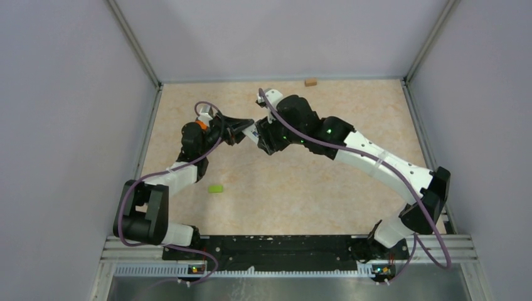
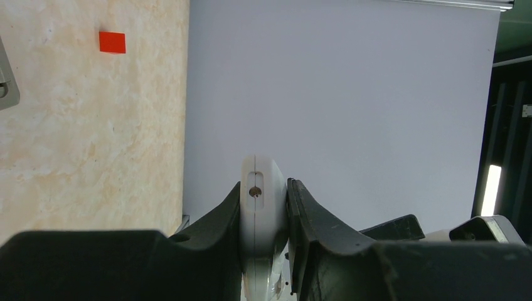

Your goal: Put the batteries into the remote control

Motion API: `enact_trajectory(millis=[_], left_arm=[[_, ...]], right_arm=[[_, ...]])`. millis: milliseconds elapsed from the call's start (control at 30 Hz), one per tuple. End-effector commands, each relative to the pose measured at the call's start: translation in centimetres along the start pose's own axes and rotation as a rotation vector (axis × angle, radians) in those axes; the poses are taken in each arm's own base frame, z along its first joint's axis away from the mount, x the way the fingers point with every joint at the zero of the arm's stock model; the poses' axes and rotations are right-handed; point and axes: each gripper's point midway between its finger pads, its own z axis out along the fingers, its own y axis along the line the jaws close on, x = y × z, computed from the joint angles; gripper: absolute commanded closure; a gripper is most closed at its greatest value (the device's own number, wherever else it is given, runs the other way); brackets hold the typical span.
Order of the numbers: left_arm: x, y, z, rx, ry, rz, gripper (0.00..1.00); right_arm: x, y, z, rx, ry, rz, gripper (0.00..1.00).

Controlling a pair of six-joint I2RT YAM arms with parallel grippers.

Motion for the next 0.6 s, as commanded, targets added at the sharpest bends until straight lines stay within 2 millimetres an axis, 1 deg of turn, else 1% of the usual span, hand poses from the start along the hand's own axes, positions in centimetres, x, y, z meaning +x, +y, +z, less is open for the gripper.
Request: enact_trajectory(millis=[0,300,567], left_arm=[[0.23,-0.55,-0.18,0.027,0.007,0.021,1.00],[0.33,-0.64,-0.25,0.031,0.011,0.026,1.00],[0.32,-0.71,-0.24,0.033,0.010,0.029,1.00]], right_arm=[[-1.68,-0.15,-0.24,0.039,-0.040,-0.037,0.49],[-1.19,-0.28,0.41,0.051,-0.020,-0.043,0.50],[-1.01,0.14,0.66,0.036,-0.016,-0.040,0.62]])
